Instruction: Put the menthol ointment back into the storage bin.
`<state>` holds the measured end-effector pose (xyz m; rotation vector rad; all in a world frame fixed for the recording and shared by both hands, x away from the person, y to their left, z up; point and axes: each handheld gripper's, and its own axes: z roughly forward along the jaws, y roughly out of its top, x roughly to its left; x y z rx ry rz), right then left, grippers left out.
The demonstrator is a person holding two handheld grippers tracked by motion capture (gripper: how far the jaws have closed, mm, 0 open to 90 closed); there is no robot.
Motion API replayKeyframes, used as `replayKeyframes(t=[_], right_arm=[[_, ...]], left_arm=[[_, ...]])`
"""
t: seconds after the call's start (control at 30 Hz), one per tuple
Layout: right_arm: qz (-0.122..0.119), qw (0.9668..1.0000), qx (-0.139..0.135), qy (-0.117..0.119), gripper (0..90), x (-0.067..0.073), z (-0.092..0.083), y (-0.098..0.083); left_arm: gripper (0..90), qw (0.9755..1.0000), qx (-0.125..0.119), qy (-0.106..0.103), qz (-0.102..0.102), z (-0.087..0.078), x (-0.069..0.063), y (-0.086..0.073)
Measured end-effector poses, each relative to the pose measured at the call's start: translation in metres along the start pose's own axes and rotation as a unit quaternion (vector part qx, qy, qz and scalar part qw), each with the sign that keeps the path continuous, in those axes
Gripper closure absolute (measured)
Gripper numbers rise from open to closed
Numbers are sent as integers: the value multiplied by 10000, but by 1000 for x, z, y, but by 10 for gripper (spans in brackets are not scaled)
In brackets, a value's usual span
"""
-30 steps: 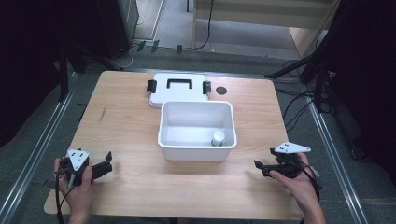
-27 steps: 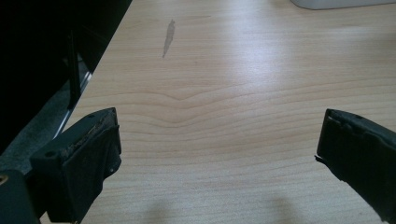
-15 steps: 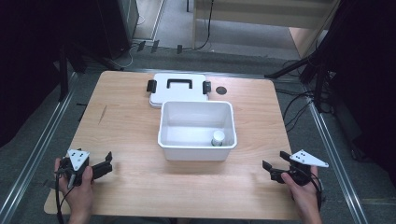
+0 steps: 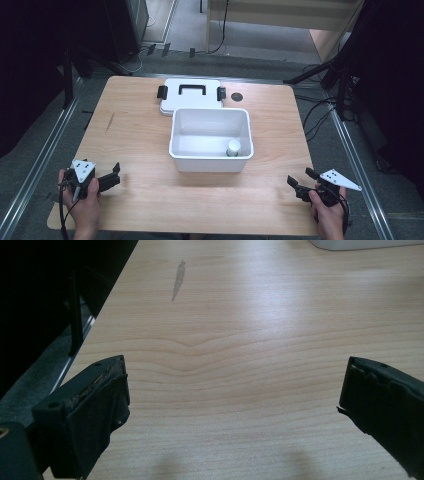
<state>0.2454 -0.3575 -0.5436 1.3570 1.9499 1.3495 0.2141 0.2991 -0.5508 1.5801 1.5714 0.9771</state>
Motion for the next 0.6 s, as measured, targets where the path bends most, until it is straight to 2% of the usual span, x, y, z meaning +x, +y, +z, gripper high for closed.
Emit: replayKeyframes(t=[0.3, 0.6], right_arm=[[231, 9988, -415, -96, 141, -7, -4, -4], [232, 9986, -463, -63, 142, -6, -5, -4]], left_arm=[[1, 10000, 17, -54, -63, 1, 1, 0], [1, 10000, 21, -59, -70, 1, 1, 0]])
